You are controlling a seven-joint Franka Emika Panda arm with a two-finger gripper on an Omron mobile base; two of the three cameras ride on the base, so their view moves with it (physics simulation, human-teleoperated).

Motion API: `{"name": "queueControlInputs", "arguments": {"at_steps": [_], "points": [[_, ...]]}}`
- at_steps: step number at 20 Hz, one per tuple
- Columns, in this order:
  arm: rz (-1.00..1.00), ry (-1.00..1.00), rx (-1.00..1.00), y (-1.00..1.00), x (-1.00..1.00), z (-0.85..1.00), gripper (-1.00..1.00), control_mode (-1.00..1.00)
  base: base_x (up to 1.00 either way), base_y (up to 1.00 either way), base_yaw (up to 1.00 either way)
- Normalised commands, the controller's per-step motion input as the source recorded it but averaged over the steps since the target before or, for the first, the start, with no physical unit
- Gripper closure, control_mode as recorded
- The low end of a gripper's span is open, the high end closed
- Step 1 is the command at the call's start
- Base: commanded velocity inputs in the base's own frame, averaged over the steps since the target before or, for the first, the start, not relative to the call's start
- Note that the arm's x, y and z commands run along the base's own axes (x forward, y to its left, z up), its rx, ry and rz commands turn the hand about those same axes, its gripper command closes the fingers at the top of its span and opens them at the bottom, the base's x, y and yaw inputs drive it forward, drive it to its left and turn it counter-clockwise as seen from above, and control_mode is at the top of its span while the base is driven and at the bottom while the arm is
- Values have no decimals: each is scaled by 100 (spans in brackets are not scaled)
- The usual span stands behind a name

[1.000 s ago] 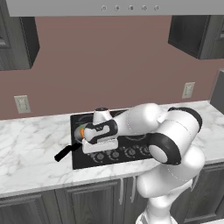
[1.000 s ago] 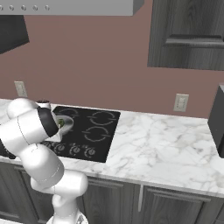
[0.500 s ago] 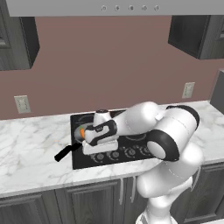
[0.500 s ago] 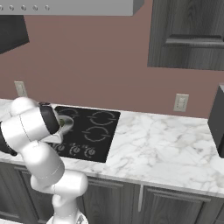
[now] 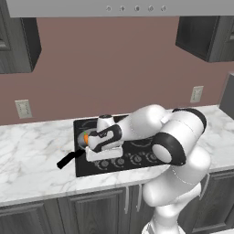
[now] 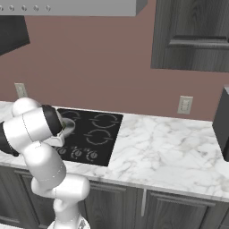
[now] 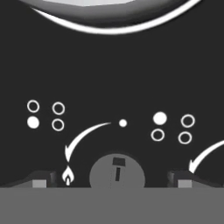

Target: Put the carrot and broccoli in the pan. Then turn on the front left burner and set the heat to medium.

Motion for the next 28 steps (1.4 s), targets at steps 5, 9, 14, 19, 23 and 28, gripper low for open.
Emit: {"name": "queueControlInputs", "arguments": {"at_steps": [5, 9, 14, 19, 23, 28], "points": [[0, 0, 0, 0, 0, 0, 100, -100, 0, 0, 0], [0, 0, 0, 0, 0, 0, 100, -100, 0, 0, 0], [0, 0, 0, 0, 0, 0, 100, -100, 0, 0, 0], [1, 0, 0, 0, 0, -3, 100, -100, 0, 0, 0], [10, -7, 0, 0, 0, -9, 100, -100, 0, 0, 0], [20, -13, 0, 0, 0, -11, 100, -100, 0, 0, 0]]}}
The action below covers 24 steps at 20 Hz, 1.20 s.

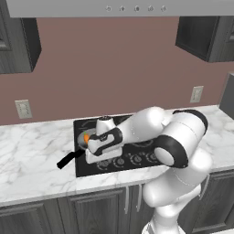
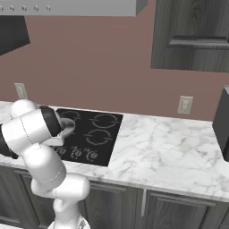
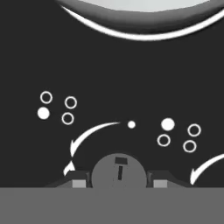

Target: Put the carrot and broccoli in the pan. Then turn on the front left burner and set the heat to medium.

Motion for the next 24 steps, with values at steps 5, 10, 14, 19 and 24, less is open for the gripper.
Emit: {"name": "queueControlInputs", "arguments": {"at_steps": [5, 10, 14, 19, 24], "points": [[28, -17, 3, 0, 0, -8, 100, -100, 0, 0, 0], [32, -22, 9, 0, 0, 0, 100, -100, 0, 0, 0], [37, -11, 9, 0, 0, -11, 100, -100, 0, 0, 0], [42, 1, 6, 0, 0, -22, 100, -100, 0, 0, 0], [44, 12, 0, 0, 1, -21, 100, -100, 0, 0, 0]]}}
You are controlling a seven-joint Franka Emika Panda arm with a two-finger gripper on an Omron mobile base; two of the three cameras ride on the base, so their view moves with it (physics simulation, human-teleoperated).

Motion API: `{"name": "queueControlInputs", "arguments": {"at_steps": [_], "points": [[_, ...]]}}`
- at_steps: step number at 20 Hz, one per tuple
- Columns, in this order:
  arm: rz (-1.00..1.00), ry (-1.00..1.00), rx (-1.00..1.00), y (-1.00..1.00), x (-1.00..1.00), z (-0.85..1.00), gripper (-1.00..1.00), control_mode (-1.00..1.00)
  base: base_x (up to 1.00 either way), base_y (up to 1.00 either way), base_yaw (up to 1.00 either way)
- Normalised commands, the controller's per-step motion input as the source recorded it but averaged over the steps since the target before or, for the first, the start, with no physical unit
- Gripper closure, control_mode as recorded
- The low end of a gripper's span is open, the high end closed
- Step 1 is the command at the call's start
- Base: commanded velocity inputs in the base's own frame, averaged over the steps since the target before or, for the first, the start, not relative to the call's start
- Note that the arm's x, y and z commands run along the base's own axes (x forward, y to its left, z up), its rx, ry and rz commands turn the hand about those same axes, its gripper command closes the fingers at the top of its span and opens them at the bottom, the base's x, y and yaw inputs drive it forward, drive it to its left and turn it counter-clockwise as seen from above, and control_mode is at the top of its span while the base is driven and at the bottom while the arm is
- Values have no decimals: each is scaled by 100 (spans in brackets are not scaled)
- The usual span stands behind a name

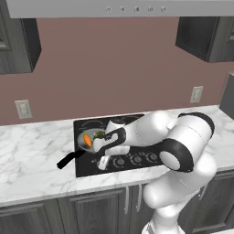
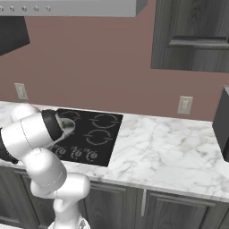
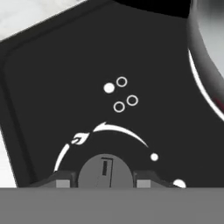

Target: Put the carrot and broccoli in the pan. Then turn on the front left burner and set the heat to medium.

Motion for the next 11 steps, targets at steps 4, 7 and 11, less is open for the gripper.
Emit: {"name": "queueControlInputs", "arguments": {"at_steps": [4, 7, 11], "points": [[46, 8, 1, 0, 0, -18, 100, -100, 0, 0, 0], [46, 6, 1, 0, 0, -15, 100, -100, 0, 0, 0], [46, 3, 1, 0, 0, -13, 100, -100, 0, 0, 0]]}}
